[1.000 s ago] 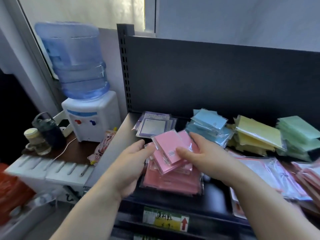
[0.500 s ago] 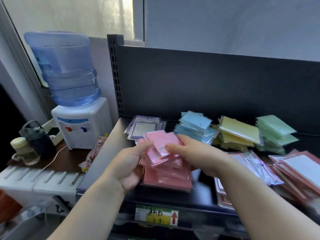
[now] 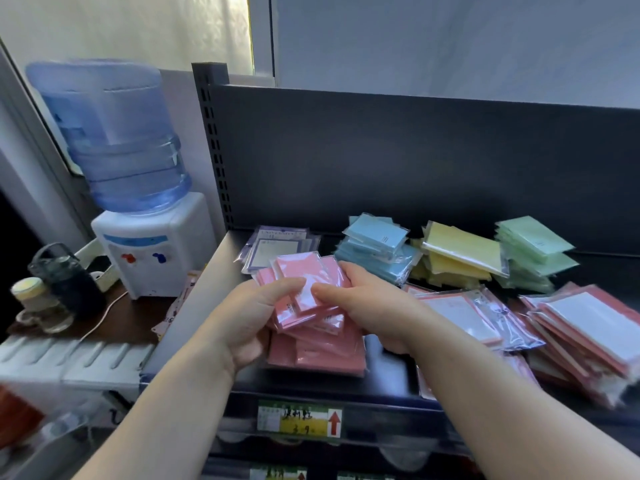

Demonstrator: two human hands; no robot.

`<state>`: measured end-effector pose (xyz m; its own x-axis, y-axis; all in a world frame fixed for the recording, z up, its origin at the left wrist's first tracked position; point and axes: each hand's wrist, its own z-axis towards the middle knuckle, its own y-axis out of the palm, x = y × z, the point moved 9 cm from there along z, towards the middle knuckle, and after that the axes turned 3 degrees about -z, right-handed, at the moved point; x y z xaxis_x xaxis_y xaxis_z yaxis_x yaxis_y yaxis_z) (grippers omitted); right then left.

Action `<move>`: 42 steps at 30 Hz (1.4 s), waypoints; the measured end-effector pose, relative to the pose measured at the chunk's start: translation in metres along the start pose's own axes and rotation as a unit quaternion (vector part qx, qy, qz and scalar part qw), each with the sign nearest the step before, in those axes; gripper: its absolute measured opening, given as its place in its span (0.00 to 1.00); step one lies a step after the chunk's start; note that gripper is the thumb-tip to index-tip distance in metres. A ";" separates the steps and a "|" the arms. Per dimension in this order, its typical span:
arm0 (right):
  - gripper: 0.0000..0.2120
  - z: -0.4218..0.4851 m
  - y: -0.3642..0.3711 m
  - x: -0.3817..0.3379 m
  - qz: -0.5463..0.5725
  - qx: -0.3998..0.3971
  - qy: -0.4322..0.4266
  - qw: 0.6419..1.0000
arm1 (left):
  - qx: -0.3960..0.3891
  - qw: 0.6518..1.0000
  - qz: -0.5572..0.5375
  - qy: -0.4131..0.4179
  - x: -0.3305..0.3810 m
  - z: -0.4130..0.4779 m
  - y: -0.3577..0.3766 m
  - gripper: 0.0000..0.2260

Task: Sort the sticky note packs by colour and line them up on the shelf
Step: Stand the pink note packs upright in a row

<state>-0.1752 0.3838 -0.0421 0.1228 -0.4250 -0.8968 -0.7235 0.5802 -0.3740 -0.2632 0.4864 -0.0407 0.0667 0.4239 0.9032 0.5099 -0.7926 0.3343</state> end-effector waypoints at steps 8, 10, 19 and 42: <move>0.35 0.004 -0.001 -0.025 0.026 0.039 -0.066 0.997 | -0.012 0.997 -0.038 0.070 0.021 0.000 0.002 0.10; 0.35 0.000 -0.011 -0.036 0.011 0.053 -0.089 0.995 | -0.028 0.994 -0.045 0.092 0.032 -0.003 0.011 0.11; 0.23 -0.072 -0.107 -0.030 0.009 0.112 -0.144 0.983 | -0.095 0.990 -0.055 0.094 0.020 -0.017 0.119 0.14; 0.19 -0.302 -0.427 0.192 0.057 0.299 -0.074 0.950 | -0.224 0.974 0.012 -0.033 -0.166 -0.068 0.521 0.13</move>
<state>-0.0476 -0.1551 0.0169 0.1929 -0.2581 -0.9467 -0.2282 0.9265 -0.2991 -0.0664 -0.0266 0.0021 0.1370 0.4189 0.8976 0.0837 -0.9078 0.4109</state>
